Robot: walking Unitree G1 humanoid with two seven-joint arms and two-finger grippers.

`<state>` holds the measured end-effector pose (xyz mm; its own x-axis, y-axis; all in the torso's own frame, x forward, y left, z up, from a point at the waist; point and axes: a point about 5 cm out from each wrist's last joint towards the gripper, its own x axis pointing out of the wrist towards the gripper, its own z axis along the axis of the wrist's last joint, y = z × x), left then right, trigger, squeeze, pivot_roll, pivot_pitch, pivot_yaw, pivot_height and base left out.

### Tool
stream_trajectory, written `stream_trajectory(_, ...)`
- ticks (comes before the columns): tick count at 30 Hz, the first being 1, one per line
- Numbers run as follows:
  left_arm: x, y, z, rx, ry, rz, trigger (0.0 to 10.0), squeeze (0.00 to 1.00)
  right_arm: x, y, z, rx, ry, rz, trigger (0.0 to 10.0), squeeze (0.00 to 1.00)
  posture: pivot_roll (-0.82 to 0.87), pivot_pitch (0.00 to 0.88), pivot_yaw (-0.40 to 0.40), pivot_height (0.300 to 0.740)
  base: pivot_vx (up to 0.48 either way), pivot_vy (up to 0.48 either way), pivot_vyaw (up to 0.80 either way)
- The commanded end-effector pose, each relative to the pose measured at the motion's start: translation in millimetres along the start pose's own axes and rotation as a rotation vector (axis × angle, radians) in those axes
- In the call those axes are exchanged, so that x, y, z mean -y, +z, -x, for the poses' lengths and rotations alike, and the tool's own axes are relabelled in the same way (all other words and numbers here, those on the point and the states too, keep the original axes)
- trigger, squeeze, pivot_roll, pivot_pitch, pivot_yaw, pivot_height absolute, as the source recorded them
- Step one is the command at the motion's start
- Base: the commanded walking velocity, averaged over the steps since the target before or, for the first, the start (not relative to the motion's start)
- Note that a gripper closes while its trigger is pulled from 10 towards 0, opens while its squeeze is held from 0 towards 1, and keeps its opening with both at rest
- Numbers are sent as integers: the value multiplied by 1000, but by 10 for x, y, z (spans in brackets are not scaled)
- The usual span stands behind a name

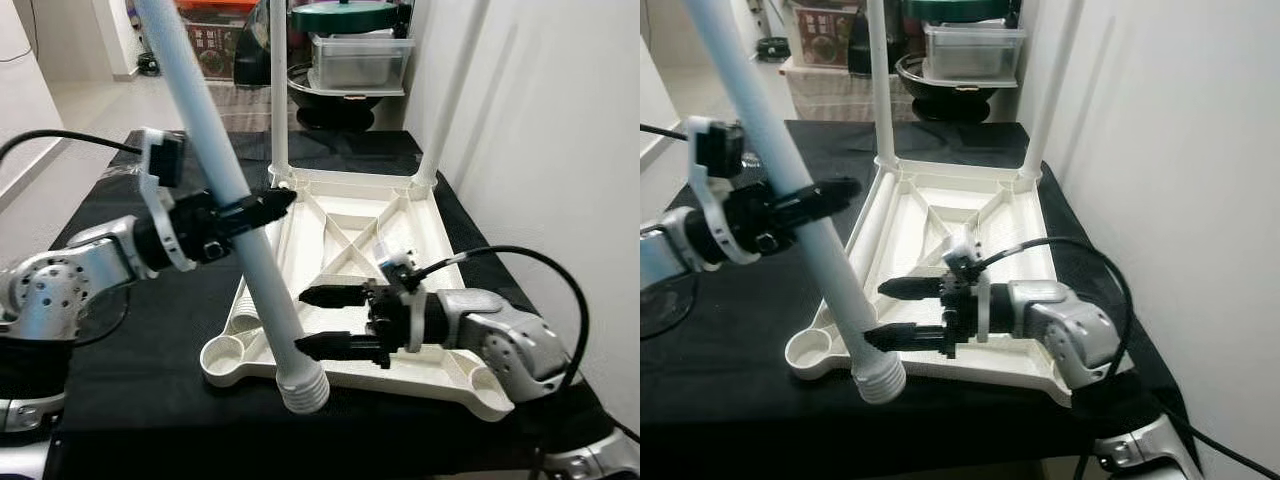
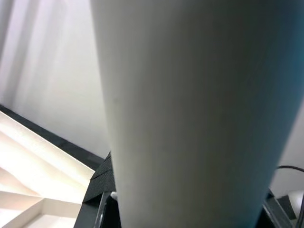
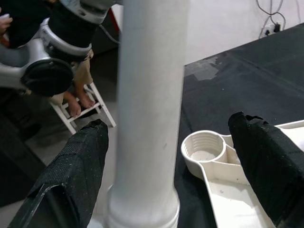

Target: Building children table

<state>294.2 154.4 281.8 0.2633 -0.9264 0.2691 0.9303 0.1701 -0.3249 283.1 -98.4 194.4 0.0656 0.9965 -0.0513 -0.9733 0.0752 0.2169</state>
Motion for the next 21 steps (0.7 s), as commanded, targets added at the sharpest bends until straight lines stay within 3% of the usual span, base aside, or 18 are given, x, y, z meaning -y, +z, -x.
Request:
stream_trajectory(1,-3,-5,-48,-21,-26,-9,10000,0,-24,54,-47,-7,8,13,10000,0,7,0,-35,740,0,0,0)
stream_trajectory(6,-18,-40,-87,-42,-42,-7,10000,0,-43,90,-119,-1,14,4,10000,0,2,0,-32,740,0,0,0)
stream_trajectory(7,-47,-61,-165,-59,-61,-8,10000,0,-88,81,-231,-7,21,-27,10000,0,-1,0,-31,740,0,0,0)
stream_trajectory(10,-74,-82,-242,-79,-86,-11,10000,0,-164,27,-329,-25,43,-56,10000,0,-3,0,-29,740,0,0,0)
stream_trajectory(21,-129,-118,-404,-120,-135,-31,10000,0,-313,-121,-484,-84,74,-129,10000,0,-19,0,-18,740,0,0,0)
